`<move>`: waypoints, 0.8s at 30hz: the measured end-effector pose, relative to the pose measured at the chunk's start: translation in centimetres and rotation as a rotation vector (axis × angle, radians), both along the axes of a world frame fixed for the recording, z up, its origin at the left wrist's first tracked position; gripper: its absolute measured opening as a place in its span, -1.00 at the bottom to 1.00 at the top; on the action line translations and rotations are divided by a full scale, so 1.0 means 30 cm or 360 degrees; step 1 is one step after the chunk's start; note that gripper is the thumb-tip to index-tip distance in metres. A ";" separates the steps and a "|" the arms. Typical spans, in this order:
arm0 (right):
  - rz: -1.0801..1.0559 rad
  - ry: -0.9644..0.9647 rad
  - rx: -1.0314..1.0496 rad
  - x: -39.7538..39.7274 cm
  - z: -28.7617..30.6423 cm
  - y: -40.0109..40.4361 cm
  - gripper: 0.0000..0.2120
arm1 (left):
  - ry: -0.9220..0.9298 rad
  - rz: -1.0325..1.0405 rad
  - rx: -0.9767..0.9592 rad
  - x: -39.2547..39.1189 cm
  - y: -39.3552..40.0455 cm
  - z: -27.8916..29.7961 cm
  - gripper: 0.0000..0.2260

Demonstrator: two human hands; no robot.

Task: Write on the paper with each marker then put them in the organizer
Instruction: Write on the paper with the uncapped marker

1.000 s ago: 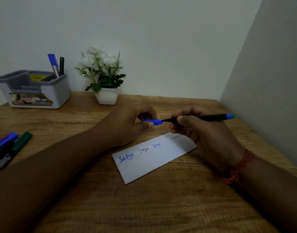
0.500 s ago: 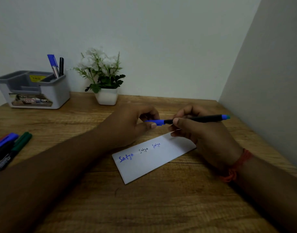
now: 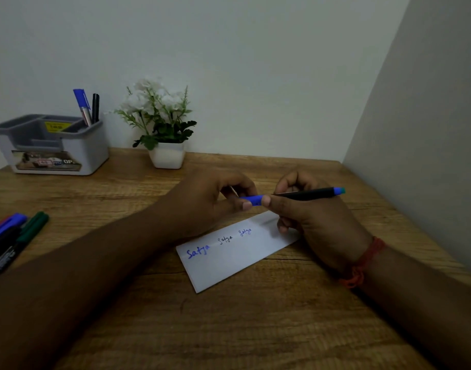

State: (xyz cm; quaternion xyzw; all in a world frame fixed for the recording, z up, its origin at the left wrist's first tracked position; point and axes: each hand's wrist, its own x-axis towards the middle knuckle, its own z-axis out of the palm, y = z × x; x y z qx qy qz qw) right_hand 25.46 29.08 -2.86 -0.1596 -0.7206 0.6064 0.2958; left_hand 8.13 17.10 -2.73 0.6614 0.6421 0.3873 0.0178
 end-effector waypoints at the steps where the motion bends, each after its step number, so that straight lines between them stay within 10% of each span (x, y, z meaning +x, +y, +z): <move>1: -0.0018 -0.0006 0.0013 -0.001 -0.003 -0.002 -0.79 | -0.0007 0.0002 -0.0006 0.005 -0.002 0.001 -0.90; 14: -0.0150 0.0171 -0.0037 -0.020 0.017 -0.033 -0.84 | 0.0074 0.0127 0.0067 0.038 0.008 0.043 -0.89; 24: -0.0149 0.0032 -0.0079 -0.040 0.099 -0.051 -0.76 | 0.1063 0.0879 -0.0248 -0.073 -0.040 0.114 -0.21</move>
